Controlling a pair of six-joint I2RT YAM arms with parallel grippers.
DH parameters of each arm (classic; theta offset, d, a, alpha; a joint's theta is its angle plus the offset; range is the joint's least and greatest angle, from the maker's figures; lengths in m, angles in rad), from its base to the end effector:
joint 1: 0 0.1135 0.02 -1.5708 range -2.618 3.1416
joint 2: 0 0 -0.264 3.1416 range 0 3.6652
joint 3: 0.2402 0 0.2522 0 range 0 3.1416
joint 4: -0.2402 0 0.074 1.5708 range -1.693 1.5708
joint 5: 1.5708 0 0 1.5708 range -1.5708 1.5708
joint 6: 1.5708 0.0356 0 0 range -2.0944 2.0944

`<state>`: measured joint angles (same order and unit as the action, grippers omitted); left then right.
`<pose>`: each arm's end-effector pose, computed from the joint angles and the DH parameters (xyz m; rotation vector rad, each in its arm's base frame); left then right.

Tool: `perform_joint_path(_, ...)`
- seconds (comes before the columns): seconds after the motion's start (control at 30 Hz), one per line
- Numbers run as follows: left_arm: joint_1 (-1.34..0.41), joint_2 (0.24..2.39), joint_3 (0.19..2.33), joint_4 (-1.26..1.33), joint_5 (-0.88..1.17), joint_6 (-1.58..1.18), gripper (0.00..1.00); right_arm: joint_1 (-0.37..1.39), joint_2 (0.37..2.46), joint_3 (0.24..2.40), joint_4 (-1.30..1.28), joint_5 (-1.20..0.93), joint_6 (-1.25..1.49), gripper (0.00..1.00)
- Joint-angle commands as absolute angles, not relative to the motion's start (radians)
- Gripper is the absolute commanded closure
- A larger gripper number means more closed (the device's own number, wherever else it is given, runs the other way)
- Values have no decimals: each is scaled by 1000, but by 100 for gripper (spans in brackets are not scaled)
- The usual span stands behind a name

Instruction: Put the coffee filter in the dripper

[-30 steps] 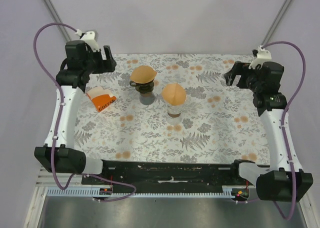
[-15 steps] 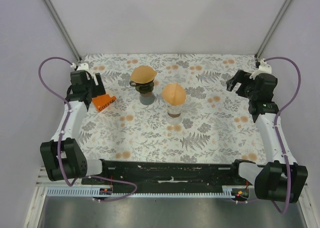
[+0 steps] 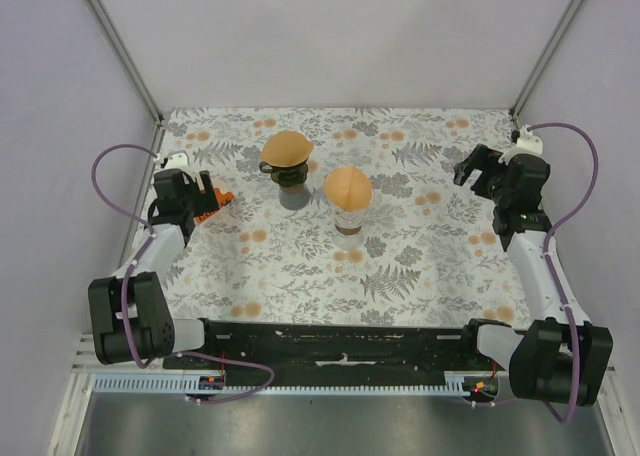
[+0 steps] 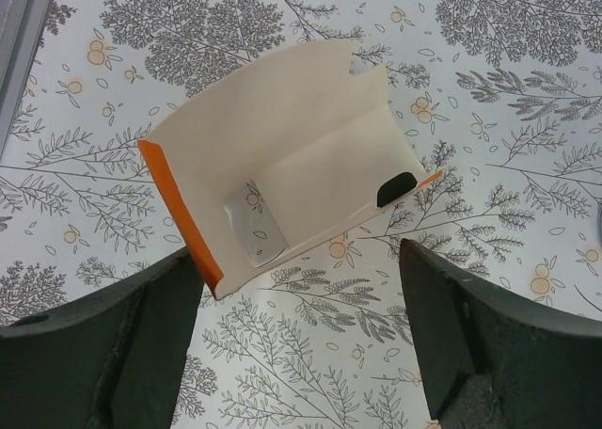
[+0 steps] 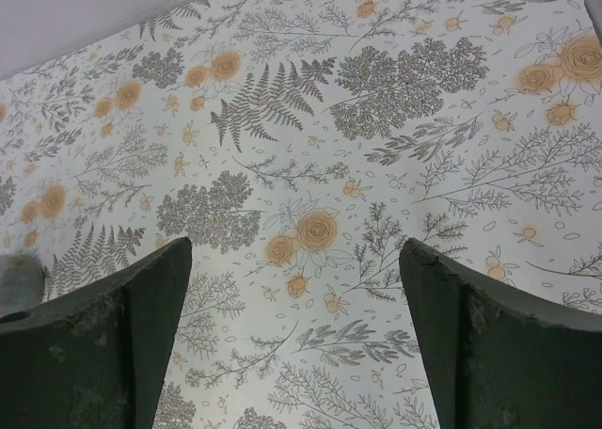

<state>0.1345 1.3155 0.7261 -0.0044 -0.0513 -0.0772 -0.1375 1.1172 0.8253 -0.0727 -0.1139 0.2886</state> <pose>0.2783 0.0395 0.2214 -0.2581 2.1496 0.0885 0.2565 -0.0314 0.2988 0.3353 1.9095 0.2108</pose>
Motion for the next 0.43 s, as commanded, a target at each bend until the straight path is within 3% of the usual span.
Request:
perform_joint_path(0.0,138,1312,695,166,-54,-48,11,-140,1100,792,32,-87,287,2)
perform_joint_path(0.23,138,1331,664,202,-32,-54,11,-140,1101,759,69,-78,295,2)
perform_joint_path(0.4,137,1344,654,212,-52,-46,11,-140,1048,631,241,-69,282,2)
